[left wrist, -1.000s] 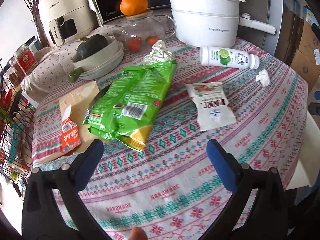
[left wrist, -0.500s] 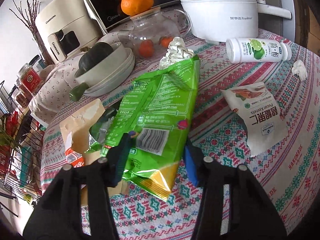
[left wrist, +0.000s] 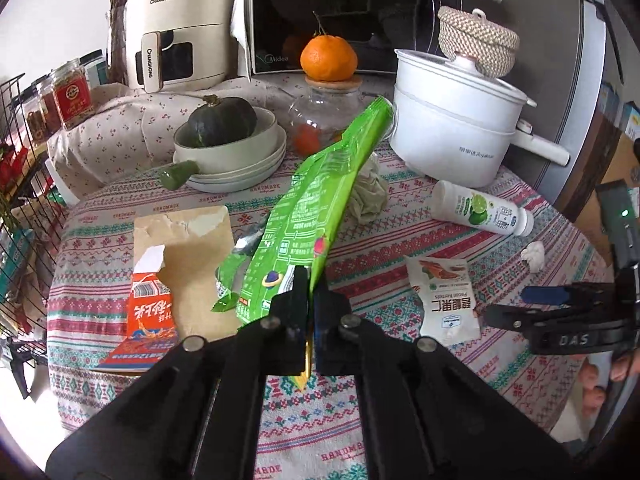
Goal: Collect trash
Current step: 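Grasp the green onion-rings bag with the left gripper while the right grasps the nut pouch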
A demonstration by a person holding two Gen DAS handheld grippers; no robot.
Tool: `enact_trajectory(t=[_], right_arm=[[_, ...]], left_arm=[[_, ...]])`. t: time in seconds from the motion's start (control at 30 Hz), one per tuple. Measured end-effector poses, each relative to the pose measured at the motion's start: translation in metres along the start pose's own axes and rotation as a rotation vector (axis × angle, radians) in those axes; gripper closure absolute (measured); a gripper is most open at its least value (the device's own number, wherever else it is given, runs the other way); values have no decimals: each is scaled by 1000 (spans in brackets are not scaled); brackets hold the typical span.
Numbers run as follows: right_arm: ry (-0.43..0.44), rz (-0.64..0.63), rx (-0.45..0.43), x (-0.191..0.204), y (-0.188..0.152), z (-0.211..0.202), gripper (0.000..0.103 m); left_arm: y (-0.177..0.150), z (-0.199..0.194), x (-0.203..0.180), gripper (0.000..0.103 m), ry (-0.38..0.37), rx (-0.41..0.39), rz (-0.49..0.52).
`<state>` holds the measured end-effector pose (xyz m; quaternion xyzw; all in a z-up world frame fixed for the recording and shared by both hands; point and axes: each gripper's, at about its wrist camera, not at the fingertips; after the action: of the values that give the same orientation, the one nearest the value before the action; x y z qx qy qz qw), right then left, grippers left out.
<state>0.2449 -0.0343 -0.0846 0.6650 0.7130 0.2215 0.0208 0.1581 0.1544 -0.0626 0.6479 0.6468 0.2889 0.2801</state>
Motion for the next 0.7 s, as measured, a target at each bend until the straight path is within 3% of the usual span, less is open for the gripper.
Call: enact_trajectory(t=[0.17,0.3,0.37,0.4,0.43,0.53,0.7], right_arm=[[49,47,8,14,7,26,20],[37,49,17,23,11,43,34],[21,17,6,30,13,47,51],[9,-7,3,35,15,49,75],[29,-30,21,39,15,52,80],[24,-61,26,44,15,51,89],[40,-53,2,29,5,27,92]], left_arm=[[-2,-21,-2,101,-47,-19,-11],[-2,-38,-2,101,-50,-43,-6],[-3,-44,-2,101,-56,-50,-10],[-4,-45,-1,101,-60,-50,-13],[-6,-46,-2,101,-64,-48,-16],[-10,-47,-4,101,-65,-31,-15],[-15,-55,-11,101,-87,-15,-31]])
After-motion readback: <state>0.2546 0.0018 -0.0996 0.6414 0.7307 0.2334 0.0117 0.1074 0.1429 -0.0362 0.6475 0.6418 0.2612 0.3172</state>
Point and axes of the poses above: each gripper's, at about its wrist camera, not at the fingertips, and z roughly the way its jaws point, x to its left, y to its top, and after that the axes turned 6 degrees about z, right-handed
